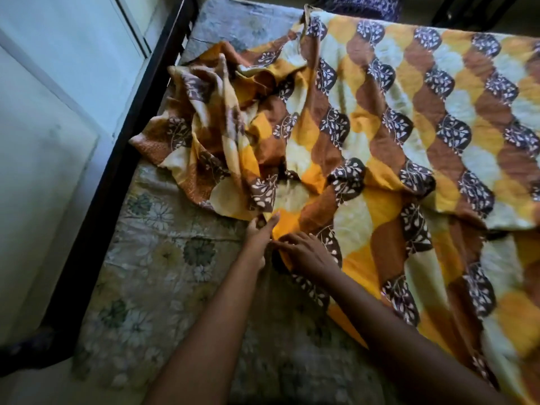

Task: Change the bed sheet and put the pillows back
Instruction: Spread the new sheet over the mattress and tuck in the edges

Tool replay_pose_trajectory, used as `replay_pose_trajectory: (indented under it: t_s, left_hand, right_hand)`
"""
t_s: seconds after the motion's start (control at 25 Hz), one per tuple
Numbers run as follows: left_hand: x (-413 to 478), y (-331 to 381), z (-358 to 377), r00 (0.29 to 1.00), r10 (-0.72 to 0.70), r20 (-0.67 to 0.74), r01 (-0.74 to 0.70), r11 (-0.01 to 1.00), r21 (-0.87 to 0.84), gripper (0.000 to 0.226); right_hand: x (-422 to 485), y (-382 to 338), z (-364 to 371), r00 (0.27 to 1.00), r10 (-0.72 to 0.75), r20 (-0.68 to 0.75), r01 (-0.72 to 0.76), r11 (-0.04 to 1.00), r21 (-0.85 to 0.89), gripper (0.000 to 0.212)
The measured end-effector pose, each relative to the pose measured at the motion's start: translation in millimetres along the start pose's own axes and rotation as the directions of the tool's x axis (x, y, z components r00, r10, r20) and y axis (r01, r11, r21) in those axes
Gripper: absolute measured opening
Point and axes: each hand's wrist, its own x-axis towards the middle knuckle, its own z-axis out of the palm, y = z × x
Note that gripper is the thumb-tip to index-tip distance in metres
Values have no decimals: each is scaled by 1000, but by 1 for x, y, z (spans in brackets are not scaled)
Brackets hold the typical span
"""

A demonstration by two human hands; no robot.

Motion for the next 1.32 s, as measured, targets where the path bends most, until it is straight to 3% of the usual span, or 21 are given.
replay_pose_trajectory:
  t_s: [0.04, 0.12, 0.2, 0.24, 0.32, 0.44, 0.52, 0.6, 0.72, 0.84, 0.92, 1.0, 1.12, 1.2, 1.32]
  left_hand:
    - [-1, 0, 6, 998, 32, -50, -30, 999, 43, 29]
    - [0, 0, 7, 990, 16, -137, -12, 999, 34, 28]
    - [-8, -6, 0, 986, -38, -160, 28, 998, -60, 42]
    - [-16, -13, -5, 988, -50, -148, 35, 994, -108, 48]
    - [-34, -32, -18, 989, -51, -139, 28, 986, -165, 53]
    - [-57, -63, -45, 977, -8, -215, -57, 955, -292, 46]
    - [-69, -83, -62, 963, -23, -269, -77, 932, -355, 39]
    - [-83, -104, -77, 953, -49, -298, -57, 940, -337, 40]
    - [-103, -125, -97, 932, -63, -358, -14, 978, -207, 50]
    - [-126, -137, -115, 934, -3, -356, -58, 986, -159, 54]
    - [-143, -146, -133, 945, 38, -324, -98, 980, -173, 61]
    - [-157, -160, -156, 957, 58, -286, -112, 978, -176, 89]
    - [-153, -200, -195, 960, 96, -264, -122, 989, -86, 118]
    - [-174, -215, -203, 955, 98, -279, -112, 993, -32, 105]
    - [-233, -230, -203, 927, 114, -357, -100, 993, 58, 67]
  right_hand:
    - [-14, -6, 2, 996, 90, 29, -92, 994, 66, 52]
    - [-48, -13, 9, 917, 386, -103, -319, 863, 393, 44]
    - [-90, -17, 15, 780, 618, -95, -395, 604, 692, 31]
    - [-112, -20, 20, 747, 665, 6, -412, 456, 789, 27]
    - [-149, -29, 34, 704, 642, 303, -476, 110, 873, 30]
    - [-188, -43, 62, 578, 515, 633, -558, -317, 767, 45]
    - [-203, -51, 77, 488, 426, 762, -563, -513, 648, 56]
    - [-210, -58, 89, 454, 352, 819, -534, -628, 566, 69]
    - [-215, -70, 104, 415, 310, 856, -456, -743, 490, 85]
    - [-217, -85, 121, 399, 394, 828, -187, -849, 494, 114]
    - [-221, -95, 130, 385, 501, 775, 4, -841, 541, 134]
    - [-229, -105, 129, 376, 620, 688, 172, -777, 606, 117]
    - [-265, -122, 124, 242, 764, 598, 324, -645, 692, 78]
    - [-302, -140, 121, 130, 823, 552, 284, -565, 775, 66]
    - [-364, -184, 126, 118, 853, 508, 187, -521, 833, 50]
